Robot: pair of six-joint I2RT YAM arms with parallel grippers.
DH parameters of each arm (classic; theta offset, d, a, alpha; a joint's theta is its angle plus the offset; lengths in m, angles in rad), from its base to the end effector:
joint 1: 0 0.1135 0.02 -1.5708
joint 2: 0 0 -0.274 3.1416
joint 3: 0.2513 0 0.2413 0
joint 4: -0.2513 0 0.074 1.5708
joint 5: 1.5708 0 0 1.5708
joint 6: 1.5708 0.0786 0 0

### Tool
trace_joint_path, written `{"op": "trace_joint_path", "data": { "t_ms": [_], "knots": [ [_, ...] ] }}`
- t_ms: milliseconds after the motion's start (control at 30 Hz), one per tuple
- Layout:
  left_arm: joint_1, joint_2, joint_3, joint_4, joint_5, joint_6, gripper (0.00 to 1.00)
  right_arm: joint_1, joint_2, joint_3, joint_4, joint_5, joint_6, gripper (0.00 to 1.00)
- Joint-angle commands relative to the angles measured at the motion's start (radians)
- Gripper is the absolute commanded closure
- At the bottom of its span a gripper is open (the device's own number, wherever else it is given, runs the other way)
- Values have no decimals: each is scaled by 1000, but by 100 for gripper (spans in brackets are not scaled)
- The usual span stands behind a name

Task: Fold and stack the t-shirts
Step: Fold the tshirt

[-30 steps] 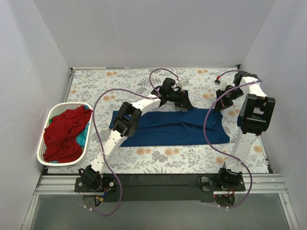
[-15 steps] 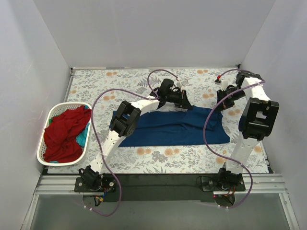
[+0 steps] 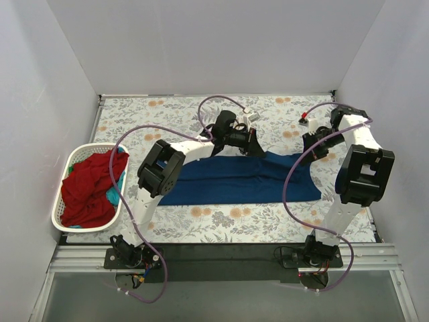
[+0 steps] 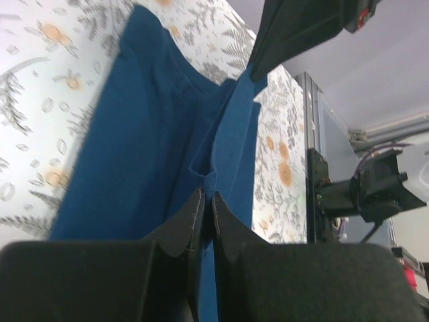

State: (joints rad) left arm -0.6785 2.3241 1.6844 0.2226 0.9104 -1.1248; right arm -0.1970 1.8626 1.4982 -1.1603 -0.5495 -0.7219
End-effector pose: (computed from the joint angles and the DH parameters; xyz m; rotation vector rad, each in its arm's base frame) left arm 0.3834 -0.3888 0.1725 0.2092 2.4501 -1.9072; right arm 0.3464 -0.0273 0.2078 -0.7386 2.6799 0.6739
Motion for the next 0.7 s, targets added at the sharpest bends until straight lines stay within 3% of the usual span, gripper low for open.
{"op": "trace_joint_path", "data": {
  "t_ms": [0,300,533,667],
  "knots": [
    [-21,-135,-92,35,25,43,100,-7,-77,-47,-33,-7,-56,99],
    [-107,-285,-376,81,-25,57,100,-7,-167,-154,-35,57,-137,99],
    [-125,-321,-460,93,-64,30,100,-9,-184,-204,-30,97,-189,99],
    [-127,-316,-462,98,-70,0,100,-7,-148,-153,-30,79,-174,99]
  ]
}}
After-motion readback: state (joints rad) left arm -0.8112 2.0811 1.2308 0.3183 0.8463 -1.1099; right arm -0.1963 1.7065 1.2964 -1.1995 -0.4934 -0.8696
